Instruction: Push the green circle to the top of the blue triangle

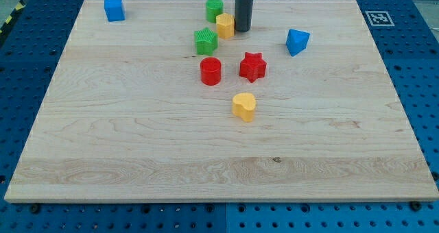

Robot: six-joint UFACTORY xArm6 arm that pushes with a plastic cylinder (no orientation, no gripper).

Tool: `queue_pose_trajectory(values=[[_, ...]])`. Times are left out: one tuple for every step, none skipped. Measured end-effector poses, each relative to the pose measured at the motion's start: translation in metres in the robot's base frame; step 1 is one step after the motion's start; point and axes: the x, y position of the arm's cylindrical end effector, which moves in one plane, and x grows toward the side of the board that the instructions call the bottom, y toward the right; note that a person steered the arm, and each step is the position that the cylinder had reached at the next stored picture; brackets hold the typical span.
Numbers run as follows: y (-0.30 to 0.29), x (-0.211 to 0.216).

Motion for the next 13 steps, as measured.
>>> queue_pose_trajectory(values=[[0.012,-0.023],[0.017,-0.058],[-0.017,-0.086],[-0.044,-0.086],[-0.078,-0.085],[-0.116,-0.082],[-0.131,-0.08],[-0.135,-0.08],[-0.126,-0.079],[-0.109,-0.078],[-0.092,-0.078],[-0.087,-0.078],[-0.088,-0.078]])
